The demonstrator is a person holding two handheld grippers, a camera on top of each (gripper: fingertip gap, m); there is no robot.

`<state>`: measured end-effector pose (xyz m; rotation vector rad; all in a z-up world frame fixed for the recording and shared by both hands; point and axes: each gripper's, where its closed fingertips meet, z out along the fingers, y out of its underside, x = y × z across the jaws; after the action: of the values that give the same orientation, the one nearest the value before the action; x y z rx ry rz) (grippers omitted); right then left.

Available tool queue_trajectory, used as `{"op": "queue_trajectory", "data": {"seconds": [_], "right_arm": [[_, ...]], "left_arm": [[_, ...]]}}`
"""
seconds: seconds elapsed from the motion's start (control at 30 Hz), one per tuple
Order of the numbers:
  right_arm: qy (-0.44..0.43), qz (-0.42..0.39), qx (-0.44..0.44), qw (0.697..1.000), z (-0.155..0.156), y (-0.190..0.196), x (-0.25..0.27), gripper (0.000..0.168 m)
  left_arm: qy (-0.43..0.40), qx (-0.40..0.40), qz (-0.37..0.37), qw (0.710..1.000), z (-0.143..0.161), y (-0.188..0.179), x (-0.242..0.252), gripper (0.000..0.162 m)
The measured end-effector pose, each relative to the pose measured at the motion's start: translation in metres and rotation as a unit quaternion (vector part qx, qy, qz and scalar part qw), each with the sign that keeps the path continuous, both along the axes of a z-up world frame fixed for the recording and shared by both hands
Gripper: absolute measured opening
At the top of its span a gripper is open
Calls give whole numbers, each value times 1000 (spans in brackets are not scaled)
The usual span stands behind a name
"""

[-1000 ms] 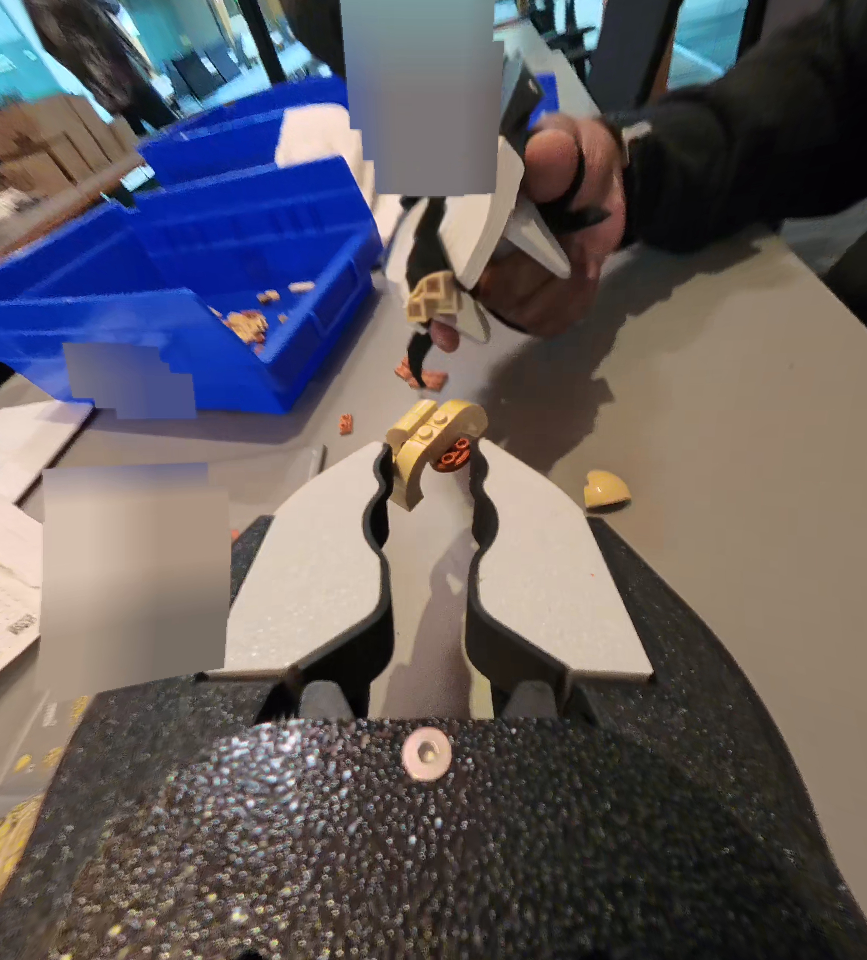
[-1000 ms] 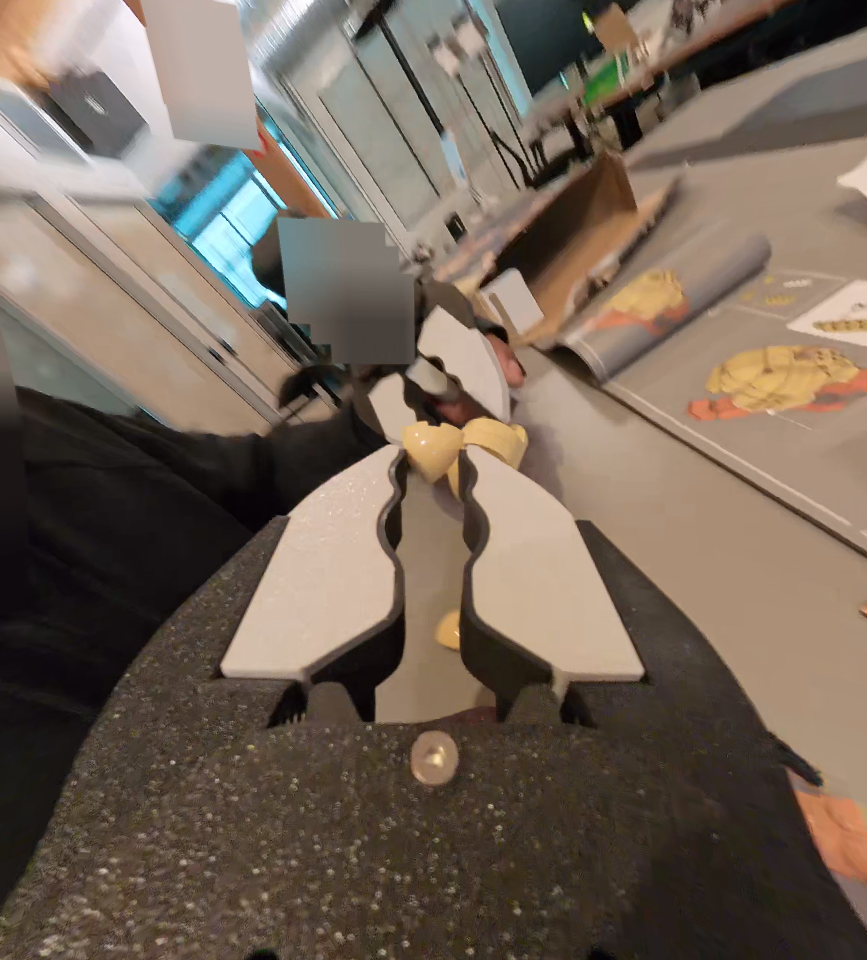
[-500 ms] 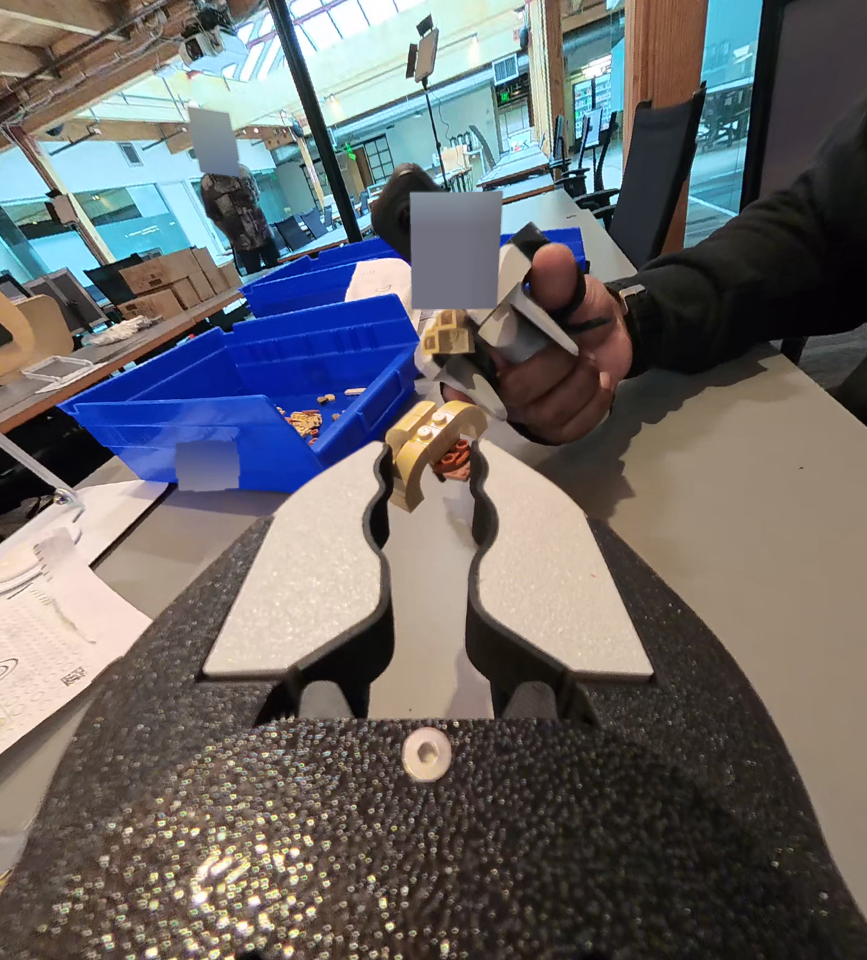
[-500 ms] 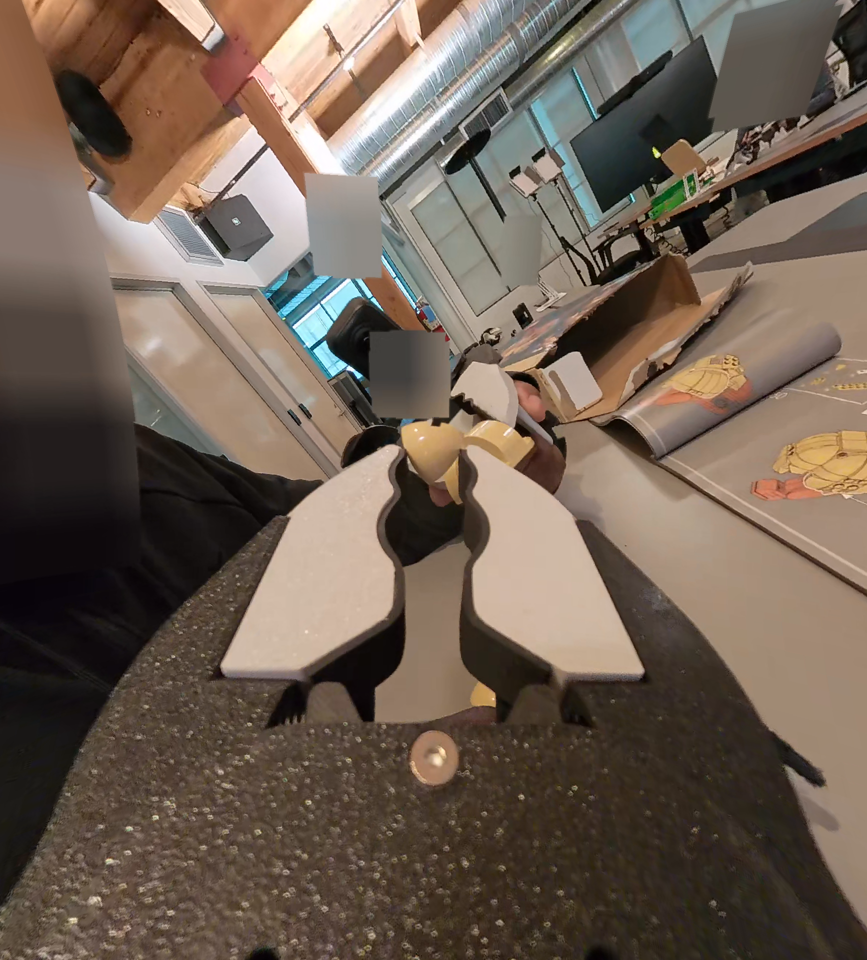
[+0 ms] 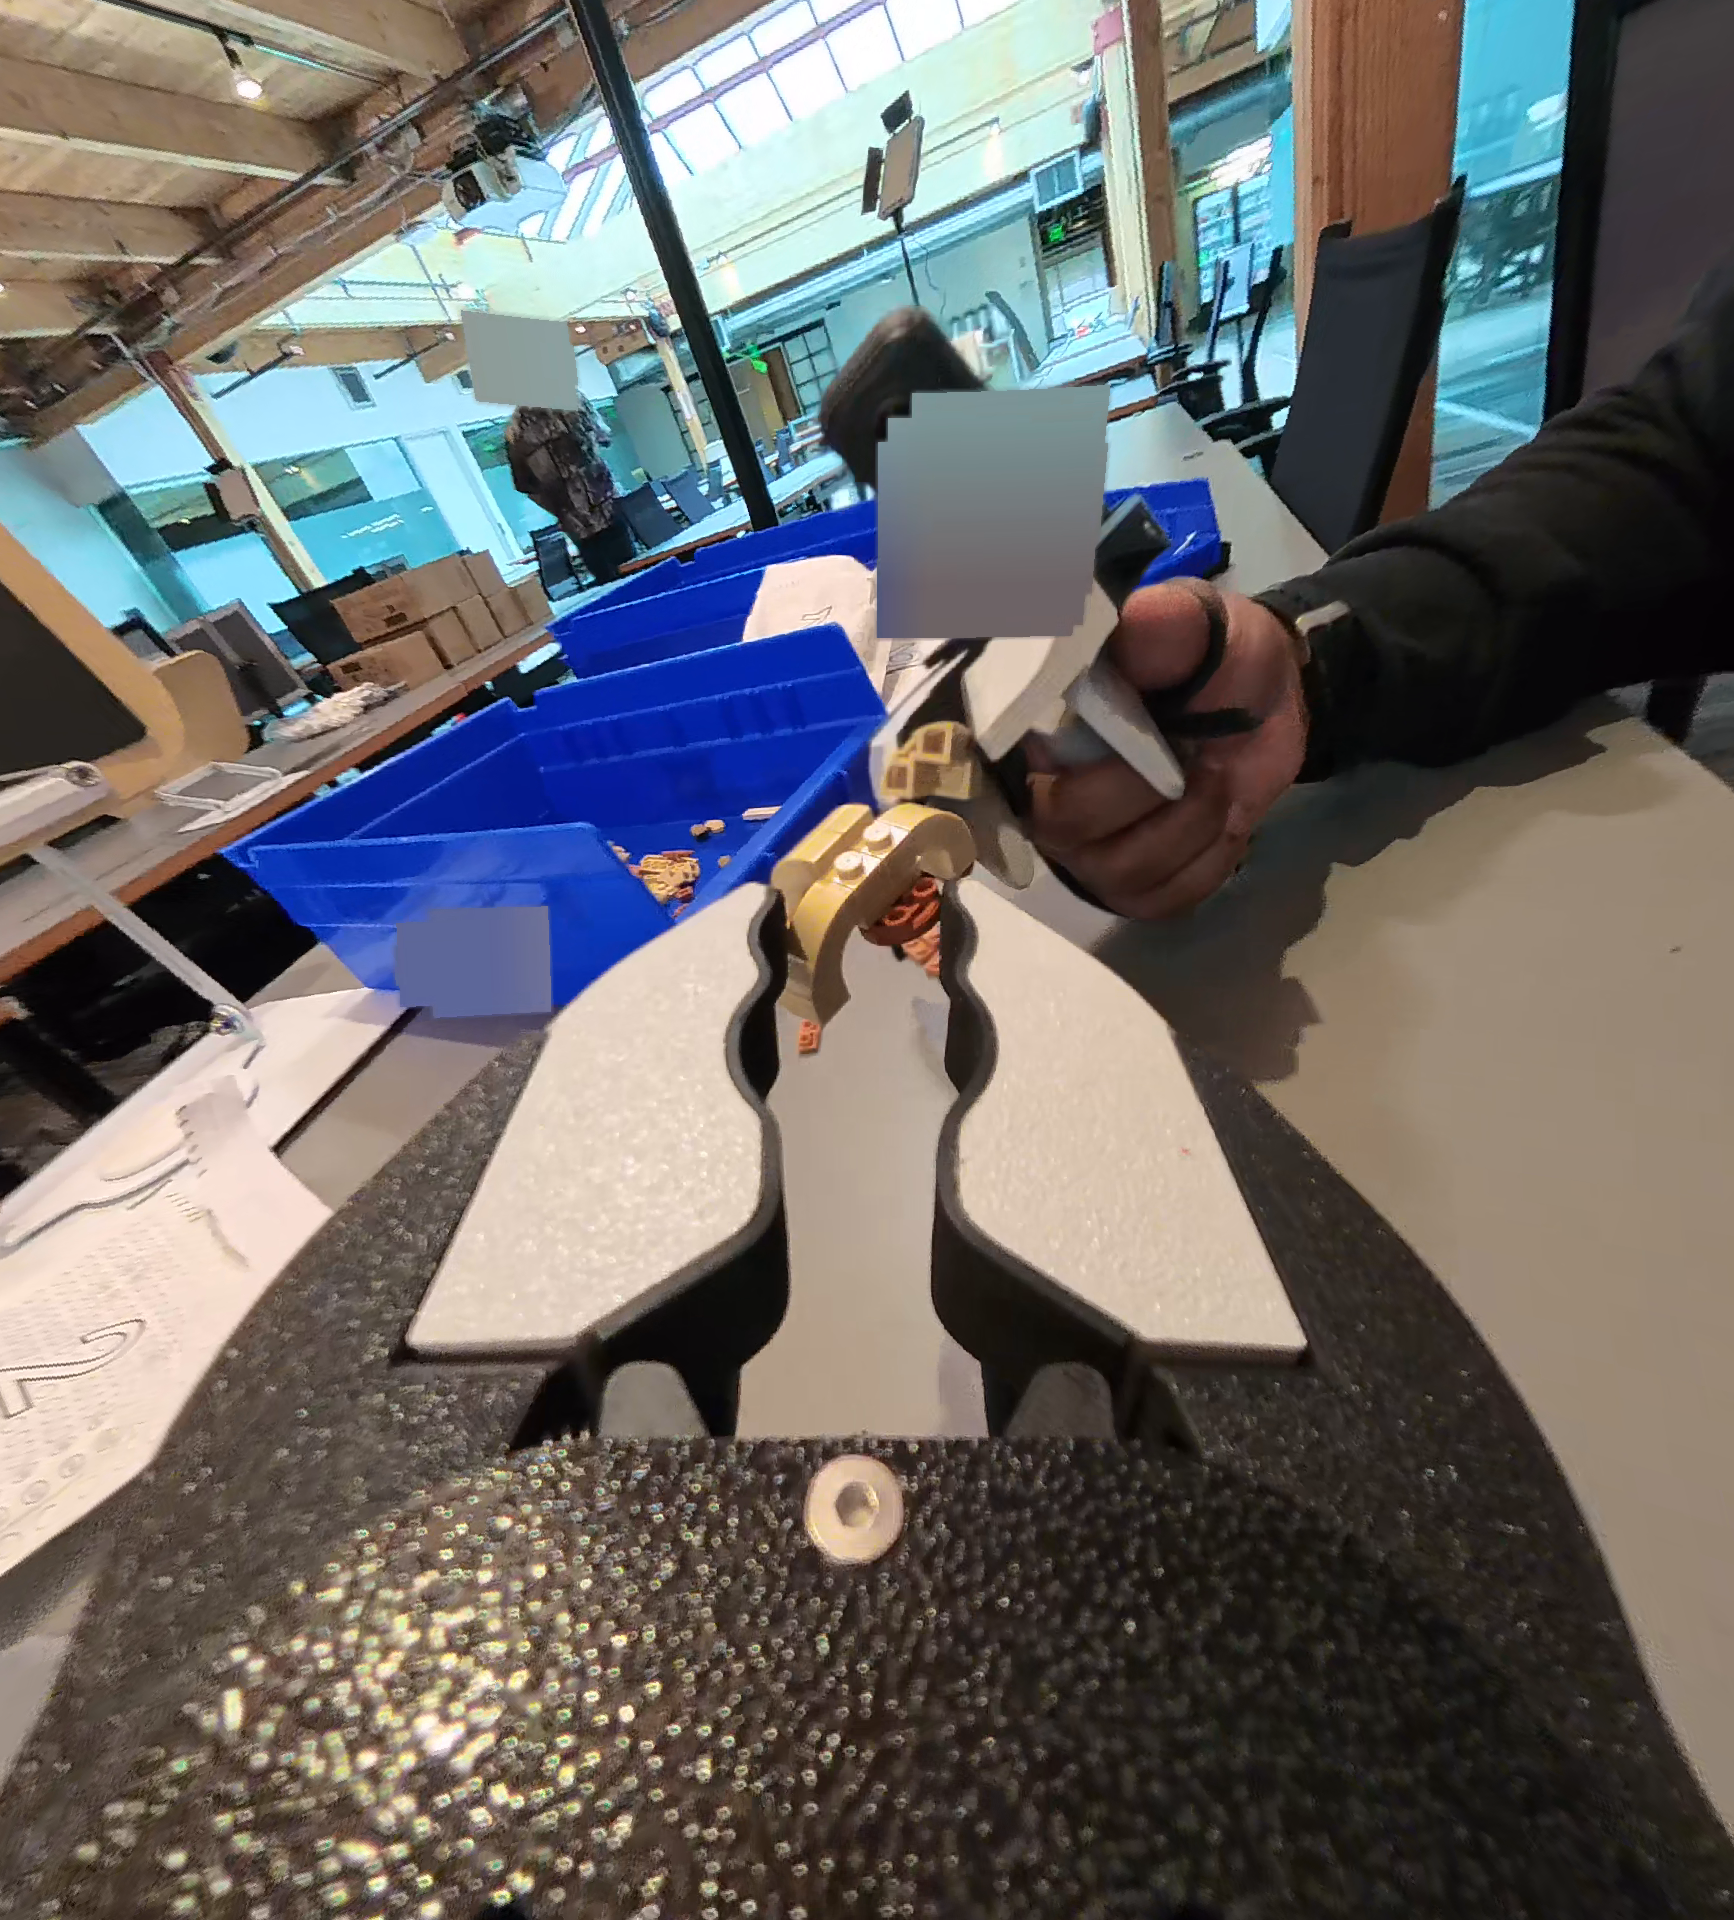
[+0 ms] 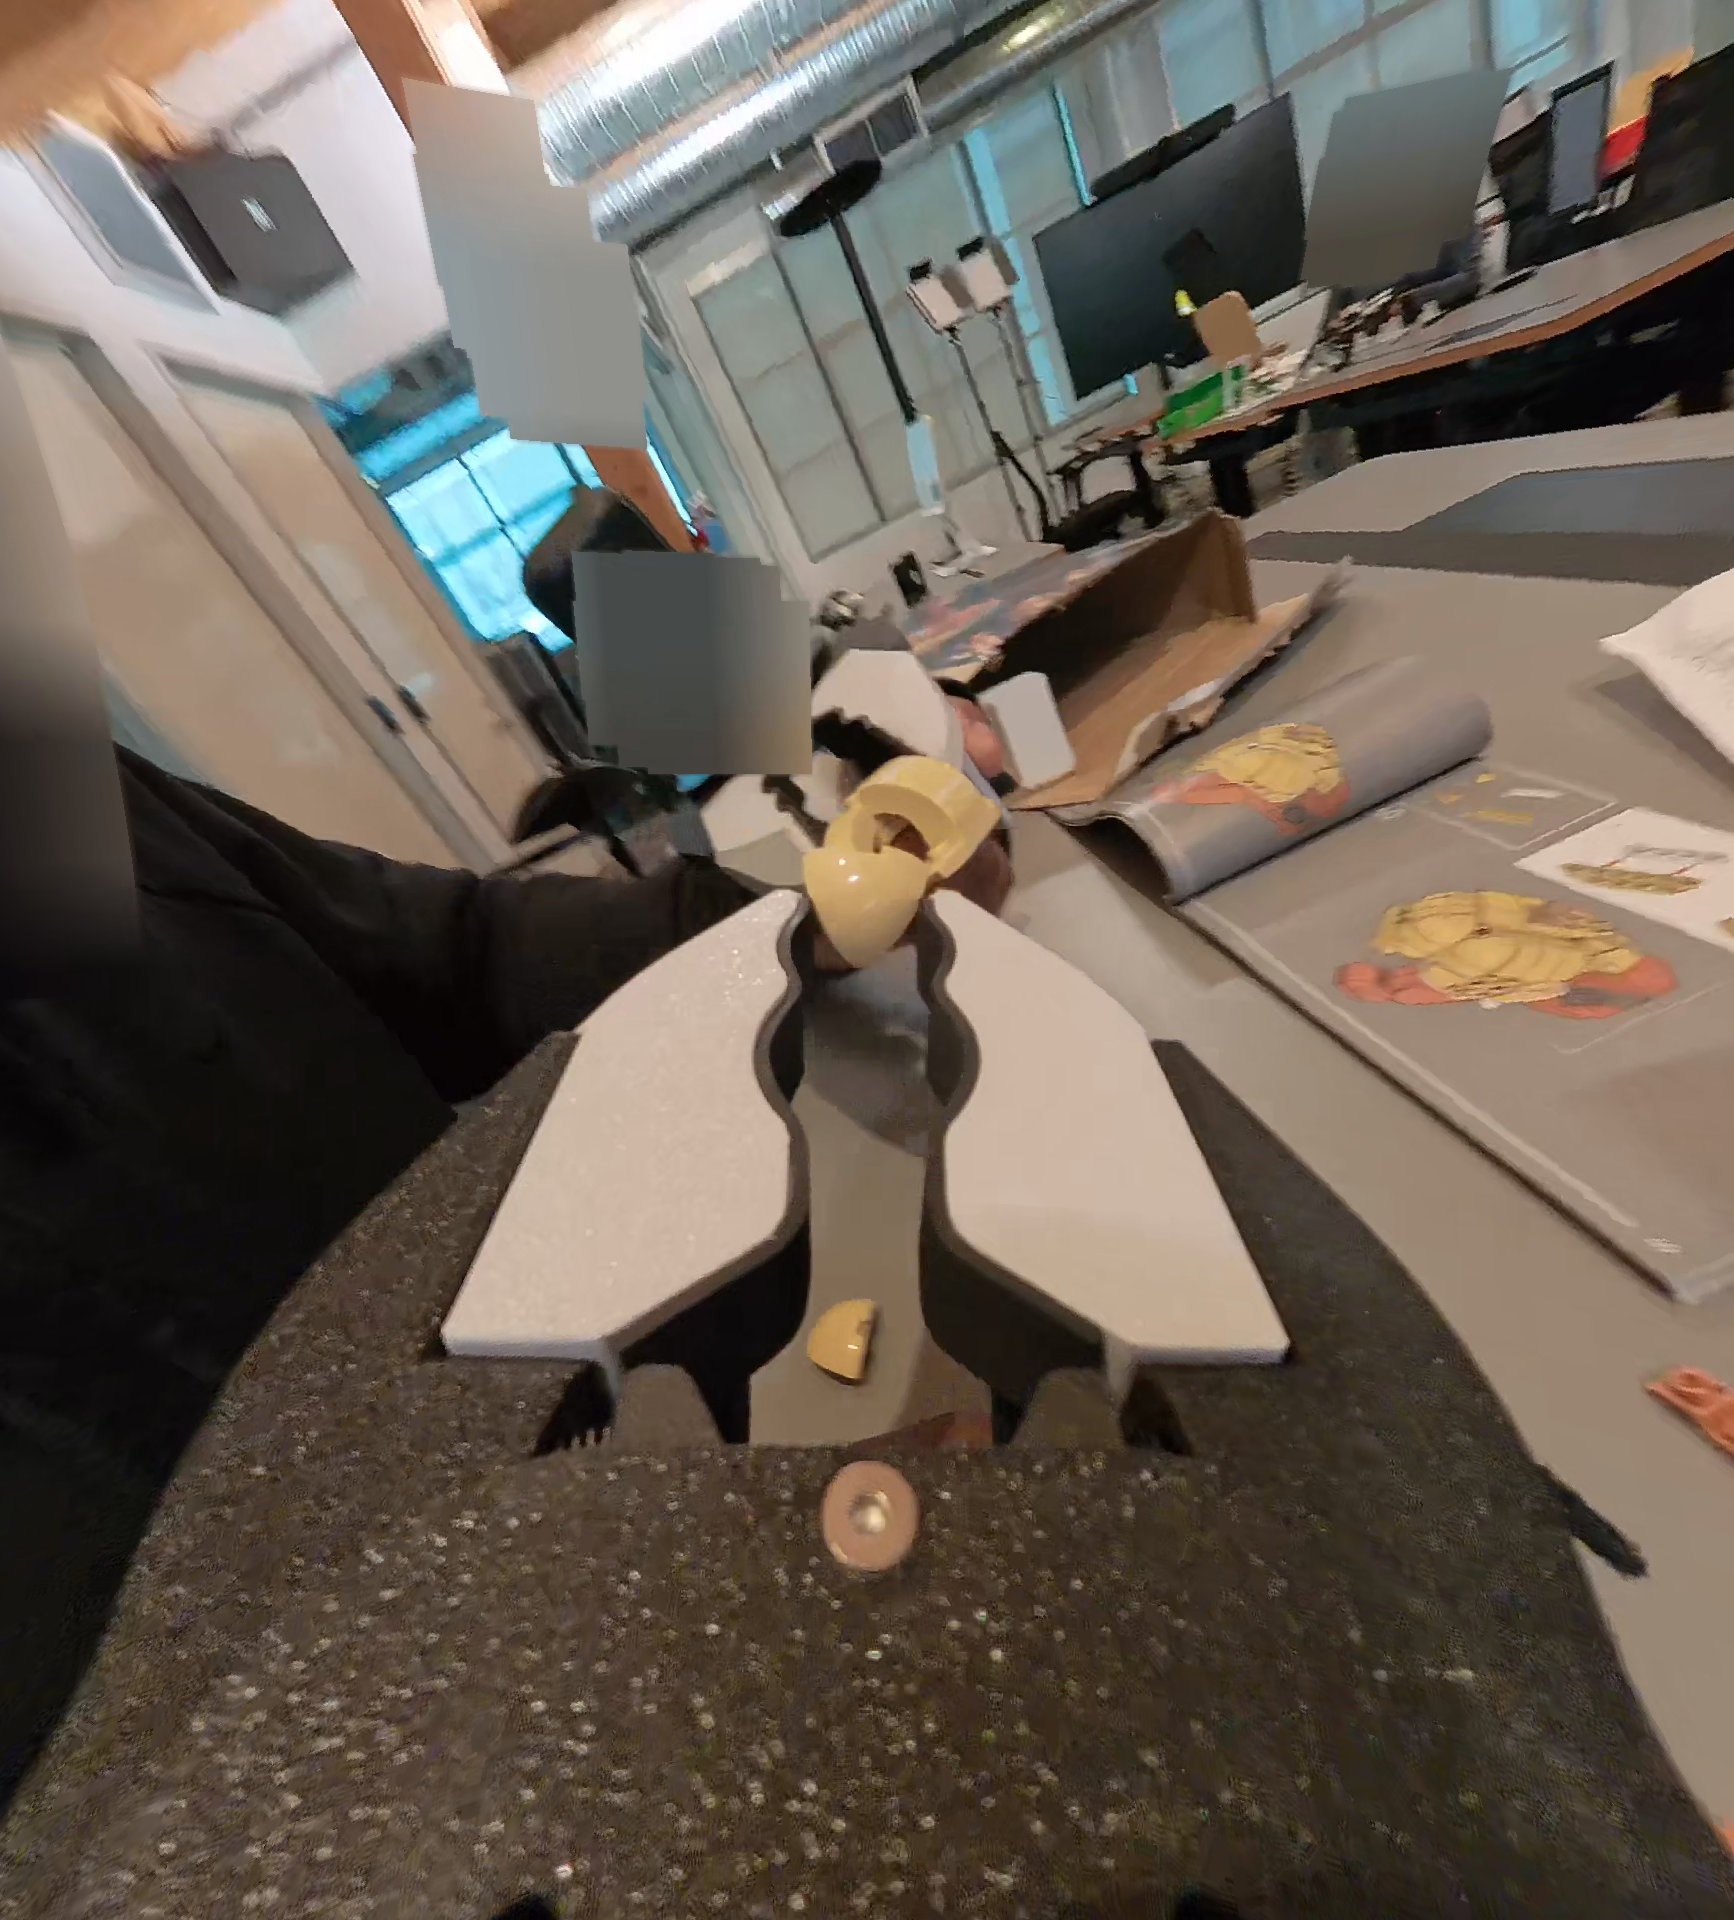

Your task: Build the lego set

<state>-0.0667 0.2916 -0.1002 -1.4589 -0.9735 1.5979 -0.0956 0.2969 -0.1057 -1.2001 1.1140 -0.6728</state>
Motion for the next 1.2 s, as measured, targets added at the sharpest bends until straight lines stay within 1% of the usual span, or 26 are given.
{"op": "queue_trajectory", "data": {"seconds": [0.13, 0.23, 0.3, 0.37, 0.47, 0.53, 0.7, 0.87, 0.97, 1.2], "right_arm": [[-35, -46, 92, 994, -2, 3, 0, 19], [-19, -52, 108, 993, 5, 1, 1, 19], [14, -35, 75, 996, 13, -2, 4, 19], [69, 2, 7, 998, 24, -4, 9, 18], [167, 44, -115, 978, 41, 3, 22, 18], [205, 58, -156, 964, 46, 7, 28, 19], [268, 84, -187, 942, 59, 6, 38, 18], [311, 102, -205, 922, 64, 5, 44, 19], [322, 106, -205, 918, 64, 5, 46, 19], [322, 102, -202, 919, 64, 7, 47, 18]], "left_arm": [[16, 37, 24, 999, 1, 2, -1, 27], [28, 60, 39, 997, 0, 3, -2, 27], [38, 71, 45, 996, -1, 3, -1, 27], [42, 77, 43, 995, -1, 2, 1, 28], [43, 77, 42, 995, -1, 1, 3, 28], [42, 75, 41, 995, -1, 1, 3, 27], [29, 67, 38, 997, 2, 1, 3, 27], [19, 66, 40, 997, 6, 1, 0, 27], [15, 67, 41, 997, 9, 1, -1, 27], [9, 68, 40, 997, 11, 0, -1, 27]]}}
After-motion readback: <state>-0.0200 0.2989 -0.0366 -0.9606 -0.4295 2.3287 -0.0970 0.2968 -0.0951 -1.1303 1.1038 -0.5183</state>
